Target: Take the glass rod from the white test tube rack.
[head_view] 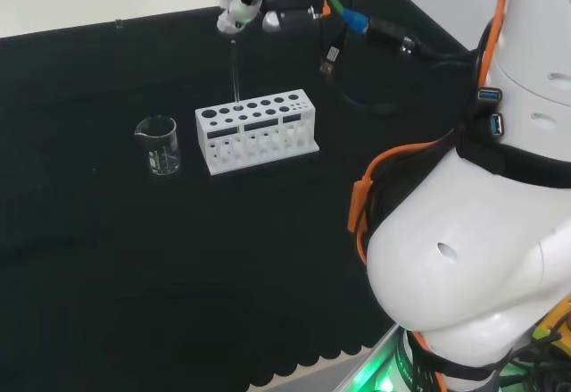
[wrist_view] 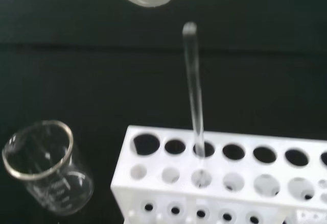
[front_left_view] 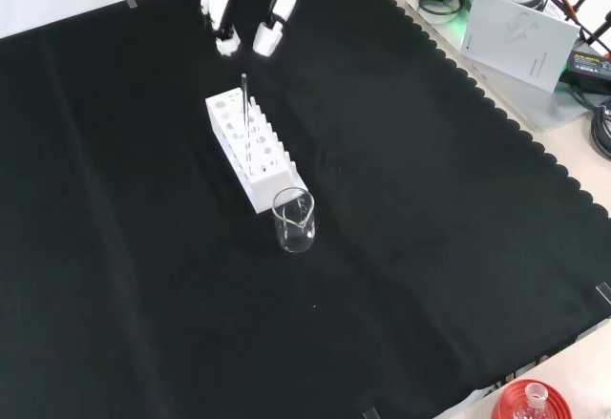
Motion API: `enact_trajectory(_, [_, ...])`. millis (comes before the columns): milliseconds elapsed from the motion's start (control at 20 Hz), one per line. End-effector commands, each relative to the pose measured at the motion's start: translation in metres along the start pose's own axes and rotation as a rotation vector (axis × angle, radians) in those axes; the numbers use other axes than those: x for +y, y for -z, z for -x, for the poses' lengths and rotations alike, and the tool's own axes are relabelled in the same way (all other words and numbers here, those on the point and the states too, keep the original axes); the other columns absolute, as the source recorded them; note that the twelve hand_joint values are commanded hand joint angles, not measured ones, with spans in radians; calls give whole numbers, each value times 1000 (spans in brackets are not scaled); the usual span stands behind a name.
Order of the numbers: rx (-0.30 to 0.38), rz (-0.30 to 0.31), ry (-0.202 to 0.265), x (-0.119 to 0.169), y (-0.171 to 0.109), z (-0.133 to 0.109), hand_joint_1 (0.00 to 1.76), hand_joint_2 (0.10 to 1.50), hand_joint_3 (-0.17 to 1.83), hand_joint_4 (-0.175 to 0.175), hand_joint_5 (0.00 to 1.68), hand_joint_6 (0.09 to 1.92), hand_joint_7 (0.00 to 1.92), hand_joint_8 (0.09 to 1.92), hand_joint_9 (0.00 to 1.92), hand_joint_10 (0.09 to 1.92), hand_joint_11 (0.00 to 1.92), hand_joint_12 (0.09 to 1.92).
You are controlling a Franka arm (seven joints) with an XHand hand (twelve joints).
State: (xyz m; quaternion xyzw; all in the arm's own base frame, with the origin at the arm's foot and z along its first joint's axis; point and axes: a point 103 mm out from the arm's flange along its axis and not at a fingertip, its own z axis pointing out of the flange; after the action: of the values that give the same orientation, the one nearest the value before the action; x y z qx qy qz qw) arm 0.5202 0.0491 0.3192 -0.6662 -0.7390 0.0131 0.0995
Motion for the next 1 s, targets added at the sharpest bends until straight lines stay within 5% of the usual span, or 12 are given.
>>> enact_trajectory(50, [-6,-27,7,2,-17,-4,1059,967,-175,-156,792,768,940,672,992,615,879,1165])
enact_trajectory(1000, [30,-60,6,11,-28,13,1054,964,-175,-158,786,774,938,673,990,616,872,1168])
